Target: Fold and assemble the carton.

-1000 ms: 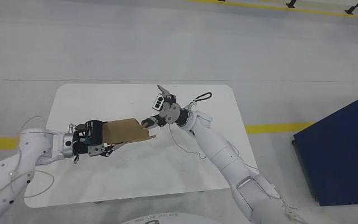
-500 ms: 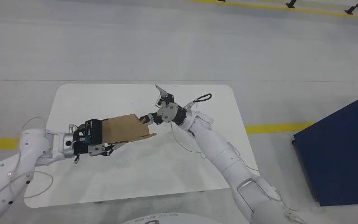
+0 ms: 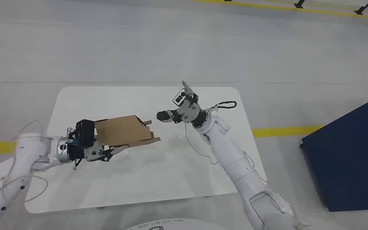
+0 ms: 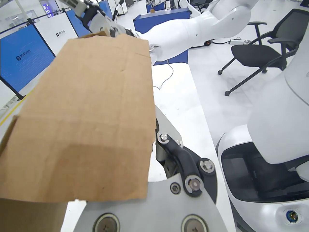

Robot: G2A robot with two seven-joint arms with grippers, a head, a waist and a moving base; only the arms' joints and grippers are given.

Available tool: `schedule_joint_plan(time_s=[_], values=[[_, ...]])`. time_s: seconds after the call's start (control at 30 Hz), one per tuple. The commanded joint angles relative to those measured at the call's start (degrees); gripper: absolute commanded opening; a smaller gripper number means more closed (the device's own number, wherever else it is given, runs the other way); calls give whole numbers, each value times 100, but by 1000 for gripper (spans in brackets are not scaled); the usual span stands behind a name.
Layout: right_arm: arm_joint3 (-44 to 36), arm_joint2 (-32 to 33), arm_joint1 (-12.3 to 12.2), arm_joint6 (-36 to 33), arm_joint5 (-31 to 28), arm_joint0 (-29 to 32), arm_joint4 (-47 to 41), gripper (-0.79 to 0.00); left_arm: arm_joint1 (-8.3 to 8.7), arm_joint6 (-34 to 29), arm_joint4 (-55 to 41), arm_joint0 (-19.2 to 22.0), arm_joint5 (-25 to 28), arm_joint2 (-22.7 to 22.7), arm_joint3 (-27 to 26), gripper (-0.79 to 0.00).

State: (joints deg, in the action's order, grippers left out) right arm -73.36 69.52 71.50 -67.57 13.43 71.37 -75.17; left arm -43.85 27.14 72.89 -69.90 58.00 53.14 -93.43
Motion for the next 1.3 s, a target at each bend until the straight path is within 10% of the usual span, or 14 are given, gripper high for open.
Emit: schedule_joint_plan(time_s=[0.0, 0.2, 1.27], values=[[-22, 119, -11, 4, -127, 30, -33, 0, 85, 95, -62, 113, 0, -143, 97, -785], [-150, 179, -14, 5, -194, 83, -54, 0, 264, 213, -259, 296, 0, -345, 317, -785], [-272, -866, 176, 688, 702, -374, 538, 0, 98, -286, -356, 176, 0, -288, 152, -785]])
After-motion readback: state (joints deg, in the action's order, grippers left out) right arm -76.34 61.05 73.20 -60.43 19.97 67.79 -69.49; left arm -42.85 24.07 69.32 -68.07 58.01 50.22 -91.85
